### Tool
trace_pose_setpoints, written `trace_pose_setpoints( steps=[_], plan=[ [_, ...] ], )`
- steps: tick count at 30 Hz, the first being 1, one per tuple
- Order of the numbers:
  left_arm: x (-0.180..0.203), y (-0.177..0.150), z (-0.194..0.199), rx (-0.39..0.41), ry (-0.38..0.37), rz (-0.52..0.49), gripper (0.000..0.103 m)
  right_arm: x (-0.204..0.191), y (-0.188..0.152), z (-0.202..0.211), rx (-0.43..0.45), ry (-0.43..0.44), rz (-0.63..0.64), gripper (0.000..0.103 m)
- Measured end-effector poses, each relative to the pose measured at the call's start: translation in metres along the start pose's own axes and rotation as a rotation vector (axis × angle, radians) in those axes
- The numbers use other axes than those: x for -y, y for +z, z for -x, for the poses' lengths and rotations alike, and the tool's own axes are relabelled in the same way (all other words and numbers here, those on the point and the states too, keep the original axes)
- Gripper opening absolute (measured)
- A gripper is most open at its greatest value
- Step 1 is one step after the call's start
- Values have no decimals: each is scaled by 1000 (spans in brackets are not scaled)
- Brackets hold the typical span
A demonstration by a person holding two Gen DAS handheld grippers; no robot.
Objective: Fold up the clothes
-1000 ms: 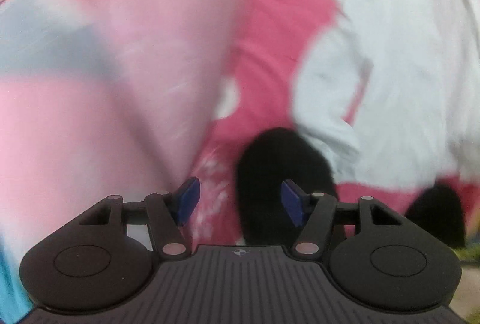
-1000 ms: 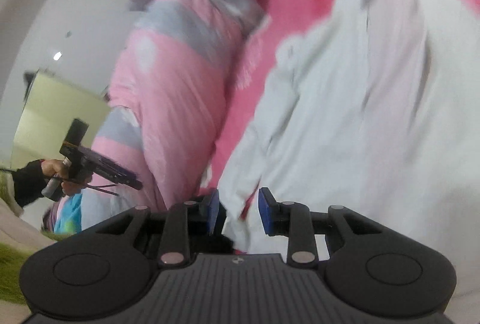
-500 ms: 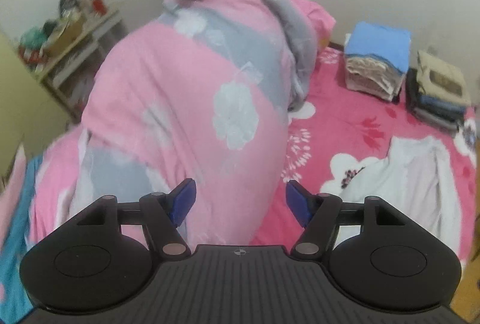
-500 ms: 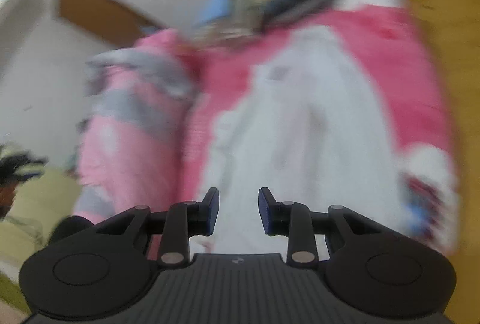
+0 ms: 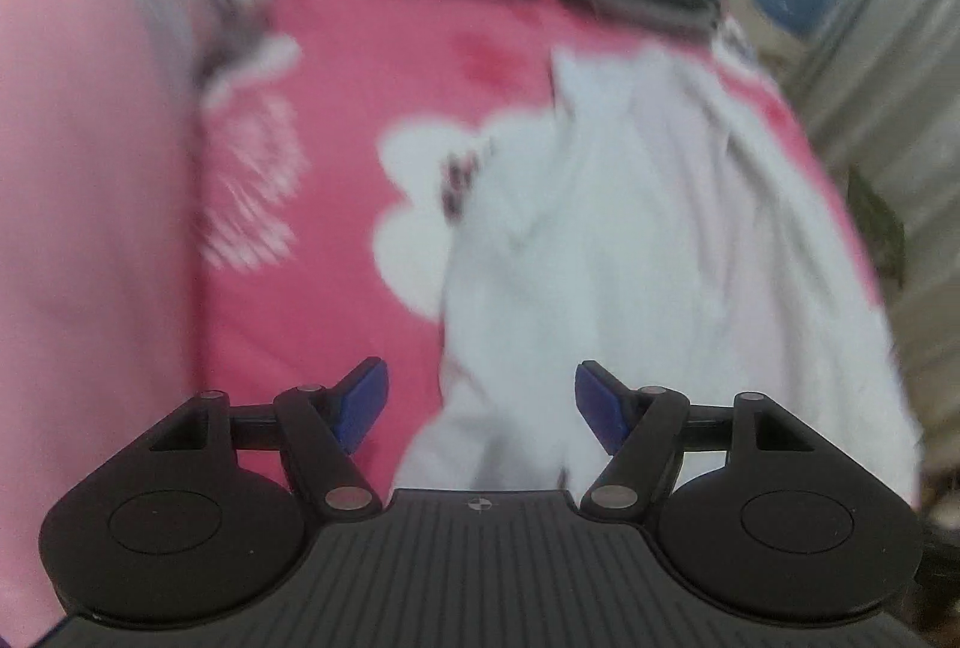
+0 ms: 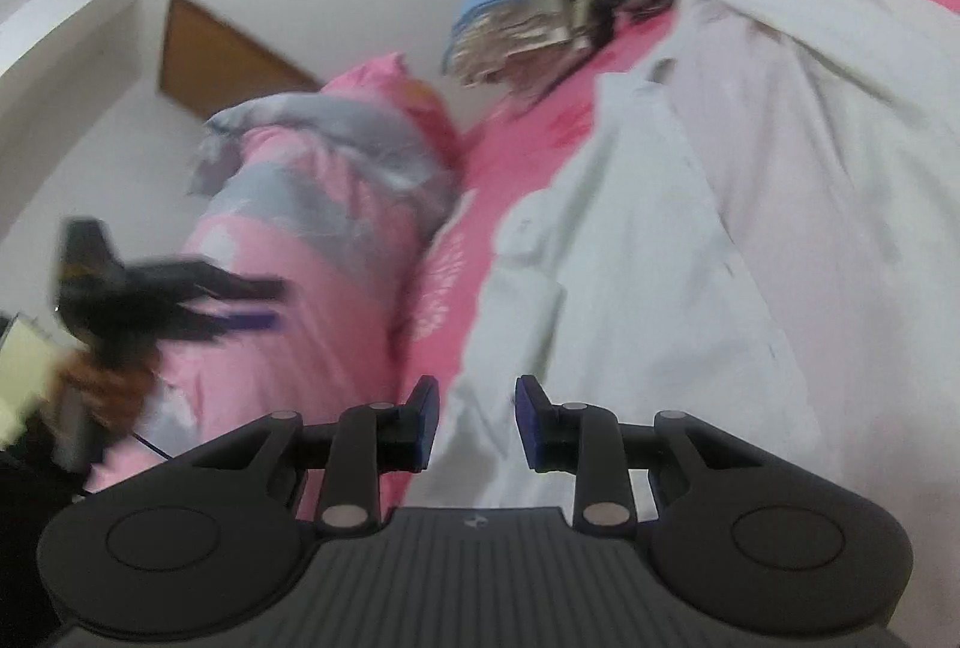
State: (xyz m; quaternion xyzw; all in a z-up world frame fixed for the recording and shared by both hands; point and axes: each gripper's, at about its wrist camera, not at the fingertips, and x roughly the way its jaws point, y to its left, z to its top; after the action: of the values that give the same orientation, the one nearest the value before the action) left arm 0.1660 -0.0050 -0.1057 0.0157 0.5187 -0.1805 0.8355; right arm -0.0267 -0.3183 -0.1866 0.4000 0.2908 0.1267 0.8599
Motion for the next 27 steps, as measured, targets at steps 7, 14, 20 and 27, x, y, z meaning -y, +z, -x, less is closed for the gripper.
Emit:
trace_pose_setpoints(
  steps=[7, 14, 20, 27],
  plan=[
    [-27, -46, -60, 59, -79, -83, 69, -11, -27, -19, 74, -171, 78, 31],
    [-54, -70, -56, 38, -103, -26, 69, -53, 7, -83, 12, -267, 184, 31],
    [-56, -88, -65, 47, -131, -30, 53, -90, 56, -223, -156, -379, 417, 34],
    [-55, -93, -57, 102, -245, -39, 4, -79, 42, -316, -305, -549, 634, 4]
  ],
)
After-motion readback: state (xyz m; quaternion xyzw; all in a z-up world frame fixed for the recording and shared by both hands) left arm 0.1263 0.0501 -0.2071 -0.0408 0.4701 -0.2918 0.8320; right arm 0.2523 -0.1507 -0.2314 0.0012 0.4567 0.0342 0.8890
